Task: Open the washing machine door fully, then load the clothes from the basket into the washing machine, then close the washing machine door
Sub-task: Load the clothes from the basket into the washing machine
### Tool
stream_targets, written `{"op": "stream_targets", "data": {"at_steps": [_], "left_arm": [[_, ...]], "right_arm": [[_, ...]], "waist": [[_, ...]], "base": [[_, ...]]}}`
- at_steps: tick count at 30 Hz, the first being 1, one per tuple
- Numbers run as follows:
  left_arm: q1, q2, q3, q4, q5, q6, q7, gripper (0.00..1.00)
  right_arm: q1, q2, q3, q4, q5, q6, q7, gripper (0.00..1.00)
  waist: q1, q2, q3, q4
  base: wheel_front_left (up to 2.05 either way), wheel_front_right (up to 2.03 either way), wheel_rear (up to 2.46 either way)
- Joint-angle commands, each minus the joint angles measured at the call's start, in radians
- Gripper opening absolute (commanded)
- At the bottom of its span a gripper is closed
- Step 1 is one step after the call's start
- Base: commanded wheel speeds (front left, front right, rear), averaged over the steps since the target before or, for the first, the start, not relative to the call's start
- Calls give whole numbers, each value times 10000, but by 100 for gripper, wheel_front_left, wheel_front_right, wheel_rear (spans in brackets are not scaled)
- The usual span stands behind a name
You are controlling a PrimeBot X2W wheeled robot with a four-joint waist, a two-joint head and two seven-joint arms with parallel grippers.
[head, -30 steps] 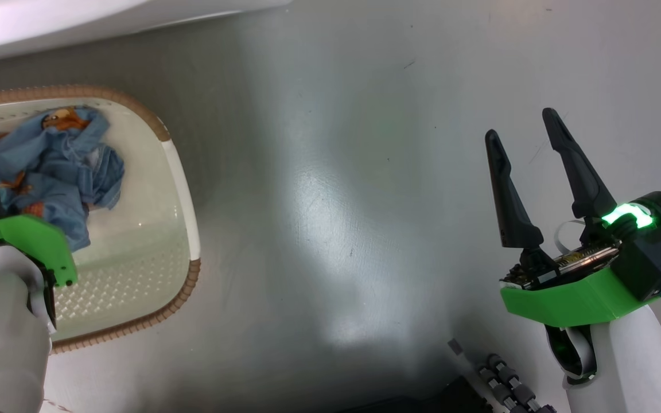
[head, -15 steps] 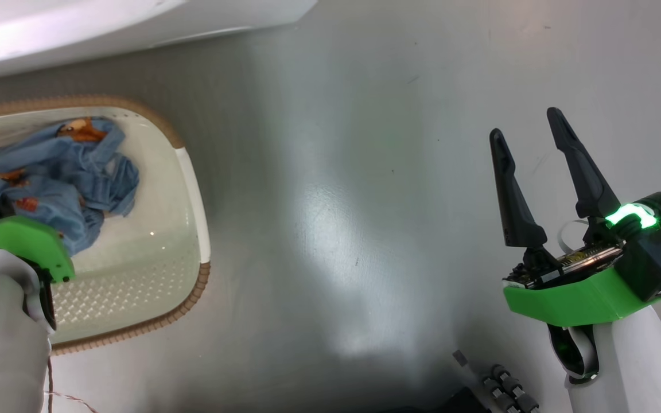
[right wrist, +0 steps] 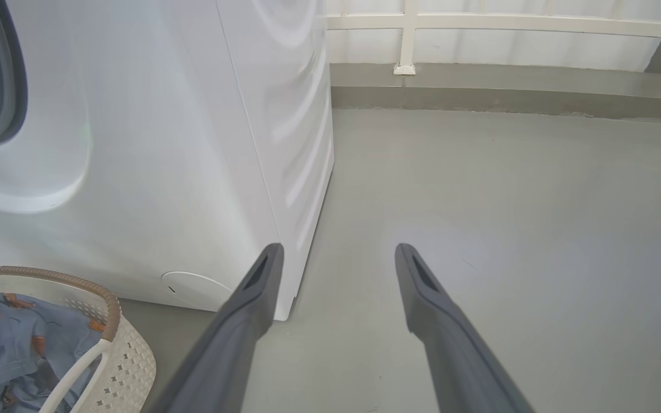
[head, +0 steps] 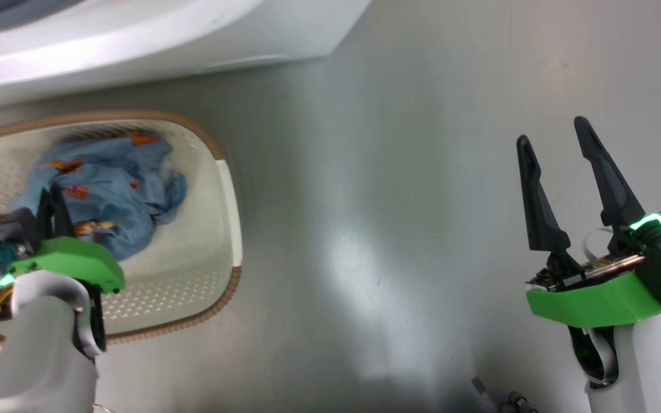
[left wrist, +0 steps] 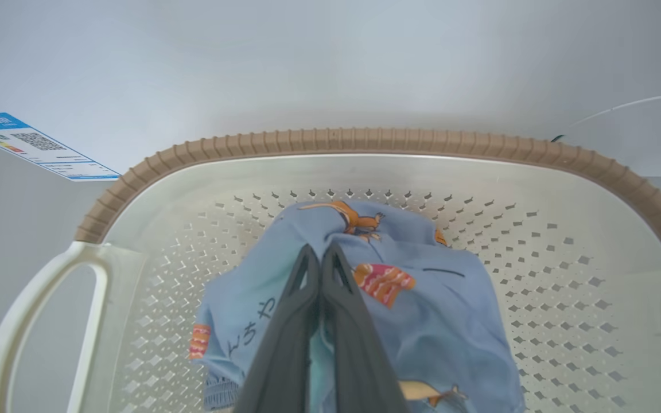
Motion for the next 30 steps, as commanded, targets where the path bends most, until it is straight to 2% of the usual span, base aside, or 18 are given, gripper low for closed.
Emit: {"op": "stream_targets", "data": {"at_steps": [1,11,22,30], "left_arm": [[621,232,448,-681,276,71,-120,0],[1944,-369,868,-3104,1297,-129,-121,0],[3341,-631,1369,-5247,1933,-488,-121,0],[4418,-551,1461,-6229,2208,-645,-122,0]], "right_arm": [[498,-45,153,-180,-58,16,-45,100],[961,-167,-54,39,-69,16,-45,100],[1550,-107,-195,412,-29,16,10,100],[1954,-5,-62,675,8,16,45,100]], "waist": [[0,-1,-567,342],[0,-1,-1910,718],[0,-1,-3583,893],[0,-1,-4846,835]], "base": [[0,0,0],[0,0,0],[0,0,0],[0,0,0]]}}
